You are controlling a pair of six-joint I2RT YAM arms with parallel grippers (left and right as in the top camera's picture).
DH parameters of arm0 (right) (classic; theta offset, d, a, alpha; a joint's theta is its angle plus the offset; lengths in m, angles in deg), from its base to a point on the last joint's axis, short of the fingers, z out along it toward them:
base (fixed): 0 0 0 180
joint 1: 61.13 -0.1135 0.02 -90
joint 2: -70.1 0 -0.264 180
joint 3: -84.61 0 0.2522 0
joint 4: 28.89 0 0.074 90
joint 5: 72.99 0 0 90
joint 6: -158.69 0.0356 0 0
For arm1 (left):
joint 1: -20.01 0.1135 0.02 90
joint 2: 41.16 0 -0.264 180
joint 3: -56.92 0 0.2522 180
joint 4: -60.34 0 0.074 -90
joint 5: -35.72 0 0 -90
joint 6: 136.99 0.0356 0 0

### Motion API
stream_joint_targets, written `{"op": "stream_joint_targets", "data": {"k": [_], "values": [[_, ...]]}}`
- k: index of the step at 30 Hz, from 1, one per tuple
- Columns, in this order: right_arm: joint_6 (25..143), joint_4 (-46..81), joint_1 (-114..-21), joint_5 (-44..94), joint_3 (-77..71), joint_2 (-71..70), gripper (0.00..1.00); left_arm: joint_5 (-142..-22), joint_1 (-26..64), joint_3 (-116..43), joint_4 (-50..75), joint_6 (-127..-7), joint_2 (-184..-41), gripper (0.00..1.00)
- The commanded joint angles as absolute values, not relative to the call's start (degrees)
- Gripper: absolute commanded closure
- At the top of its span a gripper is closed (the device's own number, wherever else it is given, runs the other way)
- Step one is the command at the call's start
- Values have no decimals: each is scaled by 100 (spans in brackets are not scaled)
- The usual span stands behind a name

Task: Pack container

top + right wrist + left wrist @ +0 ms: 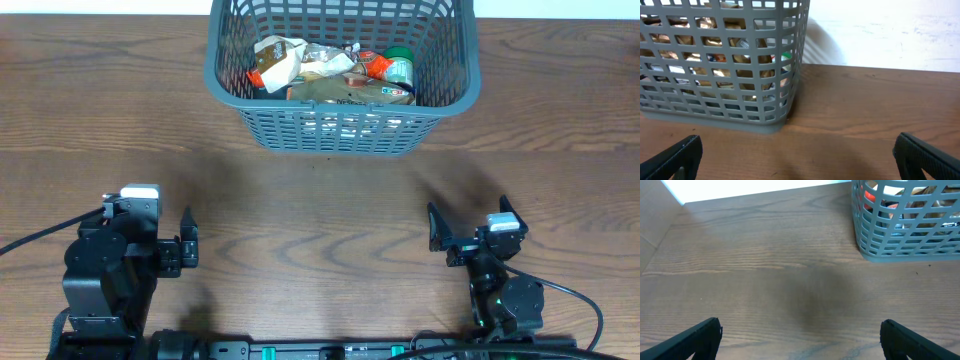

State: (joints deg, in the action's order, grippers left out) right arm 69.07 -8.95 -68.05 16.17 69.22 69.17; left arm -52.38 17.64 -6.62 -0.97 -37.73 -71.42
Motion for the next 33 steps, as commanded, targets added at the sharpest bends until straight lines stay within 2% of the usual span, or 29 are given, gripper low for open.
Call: {"op": "stream_joint_targets", "data": {"k": [1, 19, 27, 33], "values": [[6886, -908, -6759, 1660, 6966, 6983, 1, -5230, 1742, -644, -89, -3701, -7138, 2], [6886, -908, -6759, 1660, 6966, 6983, 1, -5208, 1744, -644, -89, -3690, -7044, 1], [6886, -908, -6759, 1660, 6966, 6983, 1, -5955, 1742, -487, -889, -3756, -5649, 2], [6886, -908, -6759, 1660, 6966, 6983, 1, -5968, 1746, 643, -312, -4106, -4664, 2]]}}
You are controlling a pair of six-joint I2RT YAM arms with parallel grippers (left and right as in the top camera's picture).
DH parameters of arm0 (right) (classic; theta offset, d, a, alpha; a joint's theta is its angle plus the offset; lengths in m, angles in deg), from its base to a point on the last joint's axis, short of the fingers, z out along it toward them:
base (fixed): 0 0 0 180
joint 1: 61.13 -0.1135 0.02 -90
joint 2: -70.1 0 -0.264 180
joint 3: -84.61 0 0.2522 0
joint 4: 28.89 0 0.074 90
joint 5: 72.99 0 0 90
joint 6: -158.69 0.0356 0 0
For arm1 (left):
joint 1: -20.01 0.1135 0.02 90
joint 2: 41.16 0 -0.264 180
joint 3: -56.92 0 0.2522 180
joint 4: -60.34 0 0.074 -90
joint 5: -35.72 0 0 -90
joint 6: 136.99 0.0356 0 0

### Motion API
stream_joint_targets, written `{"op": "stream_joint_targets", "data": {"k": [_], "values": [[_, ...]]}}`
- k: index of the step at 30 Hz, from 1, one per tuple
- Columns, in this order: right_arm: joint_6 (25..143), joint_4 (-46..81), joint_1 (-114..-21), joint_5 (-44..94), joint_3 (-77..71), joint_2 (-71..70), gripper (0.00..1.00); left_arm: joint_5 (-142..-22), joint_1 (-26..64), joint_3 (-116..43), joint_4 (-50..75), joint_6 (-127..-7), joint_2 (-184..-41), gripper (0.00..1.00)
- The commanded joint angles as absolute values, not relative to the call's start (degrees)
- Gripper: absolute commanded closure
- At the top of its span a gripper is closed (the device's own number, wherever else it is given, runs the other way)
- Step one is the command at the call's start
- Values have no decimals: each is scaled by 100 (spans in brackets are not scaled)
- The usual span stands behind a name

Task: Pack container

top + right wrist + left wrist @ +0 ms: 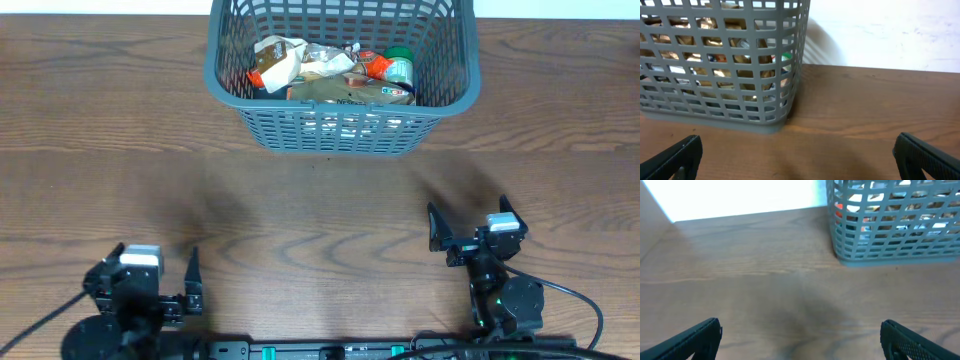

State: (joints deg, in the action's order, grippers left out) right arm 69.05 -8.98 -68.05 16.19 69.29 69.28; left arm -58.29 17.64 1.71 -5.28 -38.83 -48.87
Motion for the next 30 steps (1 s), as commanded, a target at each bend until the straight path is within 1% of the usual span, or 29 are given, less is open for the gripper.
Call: {"op": "stream_joint_targets", "data": {"k": [1, 6, 14, 17, 20, 25, 27, 30], "values": [[6886, -908, -6759, 1660, 6966, 6983, 1, -5968, 1746, 901, -32, -4147, -4541, 2], [6886, -906, -6759, 1660, 6966, 6983, 1, -5966, 1746, 2097, 1822, -4173, -4119, 2], [6886, -908, -6759, 1660, 6966, 6983, 1, -5772, 1746, 3592, 5100, -4125, -4128, 2], [6886, -908, -6759, 1660, 6966, 6983, 1, -5595, 1749, 4009, 5771, -4121, -4128, 2], [6886, -908, -6759, 1660, 6966, 6983, 1, -5512, 1746, 4306, 5955, -4108, -4128, 2], [6886, -908, -6759, 1660, 6966, 6983, 1, -5516, 1746, 4293, 5242, -4064, -4126, 2], [6886, -908, -6759, 1660, 6966, 6983, 1, -5695, 1749, 4293, 4984, -4064, -4128, 2], [6886, -908, -6759, 1660, 6966, 6983, 1, -6307, 1746, 4293, 4521, -4066, -4126, 2]]}}
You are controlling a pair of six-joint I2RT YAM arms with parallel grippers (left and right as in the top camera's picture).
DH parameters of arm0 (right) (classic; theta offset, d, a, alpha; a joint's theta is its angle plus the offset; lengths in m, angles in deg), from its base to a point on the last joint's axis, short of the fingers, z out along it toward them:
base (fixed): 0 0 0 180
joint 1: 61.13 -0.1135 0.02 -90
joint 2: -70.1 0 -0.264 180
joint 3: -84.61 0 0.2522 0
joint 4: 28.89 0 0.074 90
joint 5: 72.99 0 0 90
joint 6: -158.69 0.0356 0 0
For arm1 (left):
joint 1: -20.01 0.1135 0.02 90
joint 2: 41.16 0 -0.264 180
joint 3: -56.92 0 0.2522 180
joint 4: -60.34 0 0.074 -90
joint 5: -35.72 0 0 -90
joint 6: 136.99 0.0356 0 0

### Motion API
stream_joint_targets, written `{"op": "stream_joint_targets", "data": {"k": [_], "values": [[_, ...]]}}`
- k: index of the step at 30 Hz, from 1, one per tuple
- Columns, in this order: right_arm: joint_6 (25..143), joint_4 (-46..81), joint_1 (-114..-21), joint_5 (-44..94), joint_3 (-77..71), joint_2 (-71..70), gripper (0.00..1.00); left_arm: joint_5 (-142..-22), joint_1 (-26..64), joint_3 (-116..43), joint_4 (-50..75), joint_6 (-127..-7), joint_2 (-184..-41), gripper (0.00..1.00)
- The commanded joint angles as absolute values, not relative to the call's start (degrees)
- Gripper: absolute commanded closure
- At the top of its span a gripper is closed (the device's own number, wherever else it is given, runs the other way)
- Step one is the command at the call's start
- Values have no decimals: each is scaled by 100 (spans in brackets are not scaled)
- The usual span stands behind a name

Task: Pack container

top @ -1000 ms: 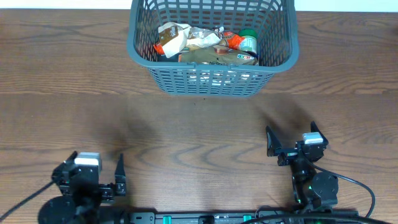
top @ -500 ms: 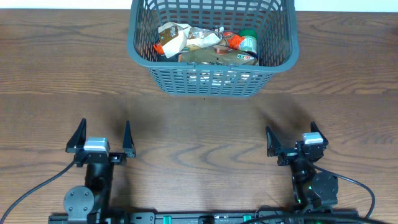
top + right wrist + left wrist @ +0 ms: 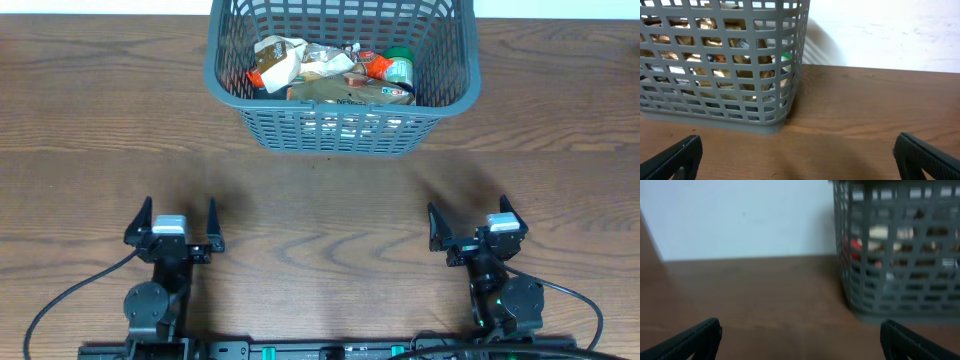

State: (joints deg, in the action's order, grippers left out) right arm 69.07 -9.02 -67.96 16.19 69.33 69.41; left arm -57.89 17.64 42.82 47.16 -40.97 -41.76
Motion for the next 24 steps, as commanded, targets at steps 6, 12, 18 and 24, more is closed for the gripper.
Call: {"op": "stream_joint_targets", "data": {"k": [6, 12, 18, 24], "values": [[6886, -908, -6759, 1660, 6966, 6983, 1, -6897, 1746, 4293, 4381, -4217, -4126, 2], [6886, -908, -6759, 1660, 6966, 6983, 1, -6930, 1746, 4293, 4379, -4436, -4126, 2], [6886, -908, -6759, 1660, 6966, 6983, 1, -6926, 1746, 4293, 4381, -4431, -4137, 2], [6886, -908, -6759, 1660, 6966, 6983, 1, -6926, 1746, 4293, 4381, -4431, -4137, 2]]}}
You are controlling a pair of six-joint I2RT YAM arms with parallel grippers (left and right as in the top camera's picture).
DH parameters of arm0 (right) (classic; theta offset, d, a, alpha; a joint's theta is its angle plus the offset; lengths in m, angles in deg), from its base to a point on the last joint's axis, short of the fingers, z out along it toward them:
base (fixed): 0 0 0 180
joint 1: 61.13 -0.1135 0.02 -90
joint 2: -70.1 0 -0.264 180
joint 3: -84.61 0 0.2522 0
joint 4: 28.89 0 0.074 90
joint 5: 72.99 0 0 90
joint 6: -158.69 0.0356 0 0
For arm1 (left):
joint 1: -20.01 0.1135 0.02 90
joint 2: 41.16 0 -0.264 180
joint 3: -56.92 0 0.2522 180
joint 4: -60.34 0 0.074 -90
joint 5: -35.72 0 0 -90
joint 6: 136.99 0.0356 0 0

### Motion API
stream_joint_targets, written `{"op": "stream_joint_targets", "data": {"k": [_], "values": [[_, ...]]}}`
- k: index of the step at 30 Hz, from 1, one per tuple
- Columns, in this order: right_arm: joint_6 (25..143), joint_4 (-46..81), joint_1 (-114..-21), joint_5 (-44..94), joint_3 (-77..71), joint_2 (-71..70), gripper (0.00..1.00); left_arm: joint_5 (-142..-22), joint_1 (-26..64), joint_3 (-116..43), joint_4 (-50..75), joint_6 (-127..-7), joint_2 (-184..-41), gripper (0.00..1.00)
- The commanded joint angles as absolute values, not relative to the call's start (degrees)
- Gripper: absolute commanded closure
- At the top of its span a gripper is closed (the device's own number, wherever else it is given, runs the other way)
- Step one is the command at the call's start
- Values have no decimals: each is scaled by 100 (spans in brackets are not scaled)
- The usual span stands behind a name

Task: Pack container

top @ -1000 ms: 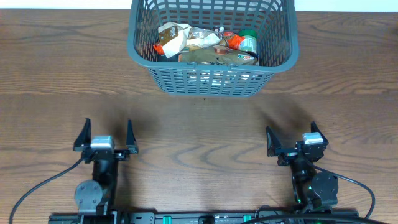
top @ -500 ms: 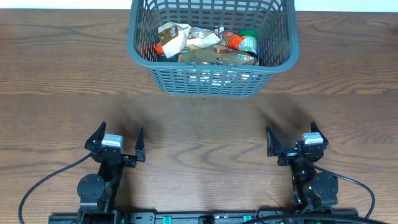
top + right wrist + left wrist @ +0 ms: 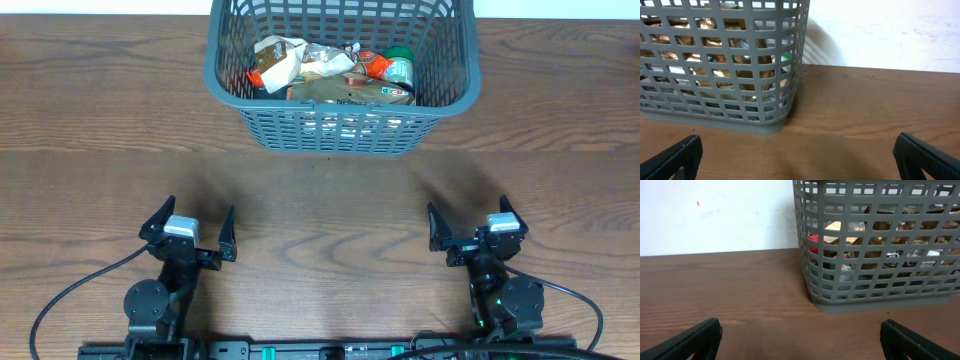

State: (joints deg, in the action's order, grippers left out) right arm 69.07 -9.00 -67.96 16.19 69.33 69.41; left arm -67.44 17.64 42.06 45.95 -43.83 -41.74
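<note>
A grey slatted basket (image 3: 232, 85) stands at the back middle of the wooden table, filled with several packets and a green-lidded jar (image 3: 399, 66). Through its wall the contents show in the left wrist view (image 3: 875, 255) and the right wrist view (image 3: 715, 65). My left gripper (image 3: 187, 228) rests low at the front left, open, nothing between its fingers (image 3: 695, 340). At the front right my right gripper (image 3: 471, 230) is open too, also holding nothing, with its fingers (image 3: 925, 157) wide apart.
The wooden table (image 3: 320, 200) runs from the basket to the two arms. A white wall (image 3: 715, 215) rises behind the table's far edge. Black cables (image 3: 60, 300) trail from the arm bases at the front.
My left gripper has shifted a little to the right and turned toward the basket, which now fills the right of its view. The right arm has not moved.
The left arm stood raised at the front left, gripper open, looking down at the table. Then it was folded low near the front edge. After that it lay at rest facing the wall, and now faces the basket. The right arm stayed at rest throughout.
</note>
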Motion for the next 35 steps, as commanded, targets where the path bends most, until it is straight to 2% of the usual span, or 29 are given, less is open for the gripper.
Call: {"op": "stream_joint_targets", "data": {"k": [1, 35], "values": [[6886, -908, -6759, 1660, 6966, 6983, 1, -6926, 1746, 4293, 4381, -4431, -4137, 1], [6886, -908, -6759, 1660, 6966, 6983, 1, -6926, 1746, 4293, 4381, -4431, -4139, 2]]}}
